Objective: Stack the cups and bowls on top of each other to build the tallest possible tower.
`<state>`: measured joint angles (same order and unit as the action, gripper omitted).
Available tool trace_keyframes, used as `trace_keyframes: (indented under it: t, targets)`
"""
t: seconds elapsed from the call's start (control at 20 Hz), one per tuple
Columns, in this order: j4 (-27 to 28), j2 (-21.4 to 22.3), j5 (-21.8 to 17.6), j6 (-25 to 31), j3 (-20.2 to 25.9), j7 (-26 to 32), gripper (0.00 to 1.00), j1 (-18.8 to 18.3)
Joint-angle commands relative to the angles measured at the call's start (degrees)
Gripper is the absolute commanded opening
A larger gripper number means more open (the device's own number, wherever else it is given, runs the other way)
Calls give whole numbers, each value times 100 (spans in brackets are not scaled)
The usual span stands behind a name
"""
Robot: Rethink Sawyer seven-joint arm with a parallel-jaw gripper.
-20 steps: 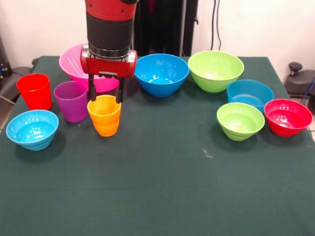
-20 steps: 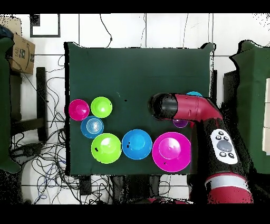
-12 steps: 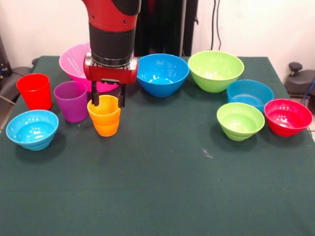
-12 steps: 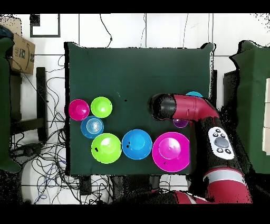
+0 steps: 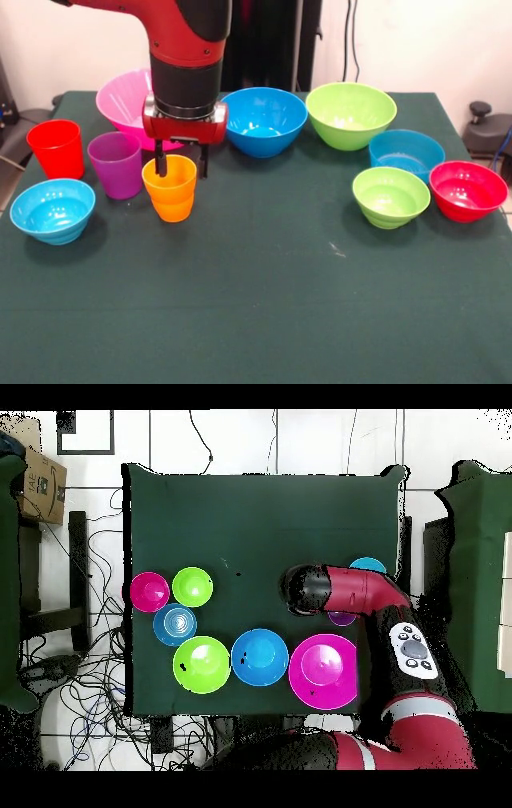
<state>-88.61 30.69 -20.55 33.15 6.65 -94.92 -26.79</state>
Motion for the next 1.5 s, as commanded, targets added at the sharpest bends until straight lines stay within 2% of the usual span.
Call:
trace_keyframes:
  t: [0.05,0.3,1.5]
  targets:
    - [95,-122,165,-314,106,-906,100,274]
    - [132,-217,185,-405,83,-977,100,336]
    - [161,-642,103,-736,-37,-705,100,161]
